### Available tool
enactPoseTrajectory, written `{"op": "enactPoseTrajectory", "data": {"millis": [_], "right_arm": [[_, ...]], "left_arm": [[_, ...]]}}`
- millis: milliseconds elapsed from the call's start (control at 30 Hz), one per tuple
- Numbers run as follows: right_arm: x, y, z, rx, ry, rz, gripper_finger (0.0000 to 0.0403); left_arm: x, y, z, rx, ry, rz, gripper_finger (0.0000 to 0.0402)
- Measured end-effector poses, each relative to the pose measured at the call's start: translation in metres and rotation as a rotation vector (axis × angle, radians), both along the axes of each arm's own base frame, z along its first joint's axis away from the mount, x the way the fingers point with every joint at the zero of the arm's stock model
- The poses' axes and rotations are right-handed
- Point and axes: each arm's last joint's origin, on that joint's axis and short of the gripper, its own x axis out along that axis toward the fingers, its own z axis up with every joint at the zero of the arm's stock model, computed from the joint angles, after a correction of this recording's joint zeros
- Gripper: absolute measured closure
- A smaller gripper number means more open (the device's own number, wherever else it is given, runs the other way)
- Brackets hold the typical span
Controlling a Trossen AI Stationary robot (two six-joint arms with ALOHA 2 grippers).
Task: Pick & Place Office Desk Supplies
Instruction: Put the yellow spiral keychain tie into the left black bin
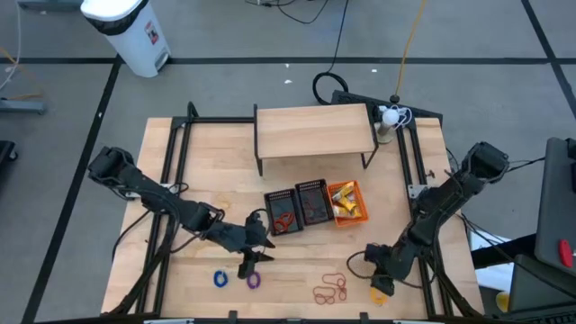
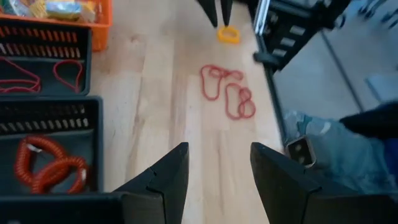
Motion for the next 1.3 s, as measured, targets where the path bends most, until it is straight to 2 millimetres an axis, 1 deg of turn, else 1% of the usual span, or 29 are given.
{"op": "enactPoseTrajectory", "data": {"millis": [133,300,533,733,967,1300], "right_arm": [[-0.008,0.007,-0.003,0.028,0.065,-0.017,0.0314],[-0.011,0.011,-0.001,0.032,0.037,0.014,0.0314],[-0.01,0.009,-0.002,-0.031,-0.04,0.009,0.0314],[-0.012,0.005,-0.006,-0.084,-0.007,-0.015,0.0314],[-0.017,-0.001,-0.012,-0.185,0.033,0.026,0.0314],[-0.022,0.005,-0.01,-0.158,0.015,0.042,0.0314]], "left_arm": [[0.003,-0.002,0.005,-0.052,-0.049,0.013,0.0231],[0.004,-0.004,0.01,-0.08,-0.092,0.011,0.0231],[0.003,-0.007,0.011,-0.104,-0.099,0.011,0.0231],[0.001,-0.012,0.011,-0.109,-0.096,-0.003,0.0231],[-0.001,-0.014,0.011,-0.11,-0.096,-0.012,0.0231],[-0.001,-0.015,0.011,-0.123,-0.09,-0.006,0.0231]]}}
